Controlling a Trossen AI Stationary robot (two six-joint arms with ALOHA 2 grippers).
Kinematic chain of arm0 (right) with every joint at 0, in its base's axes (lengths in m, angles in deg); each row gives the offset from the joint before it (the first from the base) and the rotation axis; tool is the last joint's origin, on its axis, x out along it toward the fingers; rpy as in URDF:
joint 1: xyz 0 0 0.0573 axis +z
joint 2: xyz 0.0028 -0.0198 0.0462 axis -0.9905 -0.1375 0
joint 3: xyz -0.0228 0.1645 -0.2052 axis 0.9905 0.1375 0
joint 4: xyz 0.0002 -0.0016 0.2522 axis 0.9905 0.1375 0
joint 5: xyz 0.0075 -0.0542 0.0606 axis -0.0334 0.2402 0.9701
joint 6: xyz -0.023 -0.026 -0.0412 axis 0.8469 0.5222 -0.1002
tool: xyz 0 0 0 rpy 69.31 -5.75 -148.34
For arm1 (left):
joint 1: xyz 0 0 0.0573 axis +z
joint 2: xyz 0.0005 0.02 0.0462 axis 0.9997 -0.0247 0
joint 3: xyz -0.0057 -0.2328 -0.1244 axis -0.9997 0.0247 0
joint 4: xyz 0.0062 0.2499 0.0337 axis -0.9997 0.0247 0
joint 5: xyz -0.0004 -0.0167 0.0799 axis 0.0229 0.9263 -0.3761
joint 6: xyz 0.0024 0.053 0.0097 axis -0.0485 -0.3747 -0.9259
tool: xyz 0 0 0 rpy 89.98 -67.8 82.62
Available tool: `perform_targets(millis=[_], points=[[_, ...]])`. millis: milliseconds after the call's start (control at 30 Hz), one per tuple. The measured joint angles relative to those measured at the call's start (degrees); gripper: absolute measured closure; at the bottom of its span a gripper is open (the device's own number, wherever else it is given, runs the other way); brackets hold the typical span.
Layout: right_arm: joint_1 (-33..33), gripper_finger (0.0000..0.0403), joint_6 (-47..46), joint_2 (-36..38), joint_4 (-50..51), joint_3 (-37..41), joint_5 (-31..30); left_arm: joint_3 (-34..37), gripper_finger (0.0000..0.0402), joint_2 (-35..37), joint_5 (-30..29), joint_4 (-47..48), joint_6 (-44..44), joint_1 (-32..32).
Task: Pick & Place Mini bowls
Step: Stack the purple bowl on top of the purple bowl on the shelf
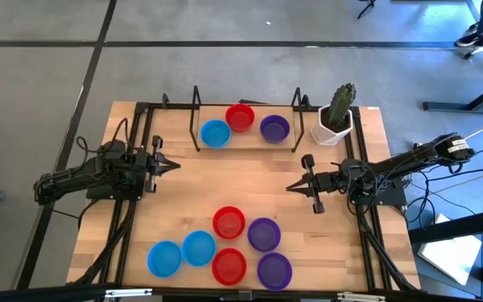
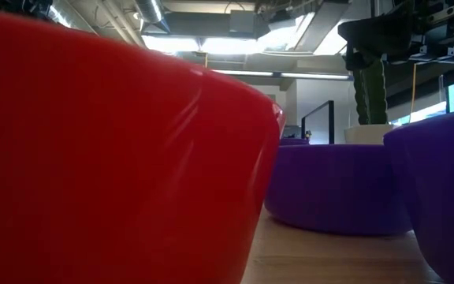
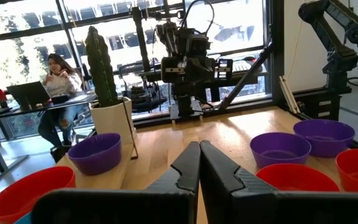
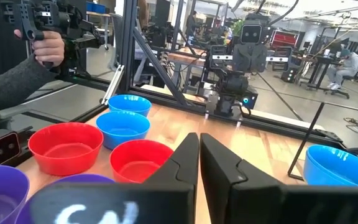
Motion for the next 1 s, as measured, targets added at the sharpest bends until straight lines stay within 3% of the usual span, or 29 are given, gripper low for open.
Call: perform_targets(millis=[1000], points=[[0.0, 0.0385, -0.4, 0.0, 0.4, 0.0, 0.0, 0.0, 0.0393, 0.0, 0.0, -0.1, 0.1, 0.0]])
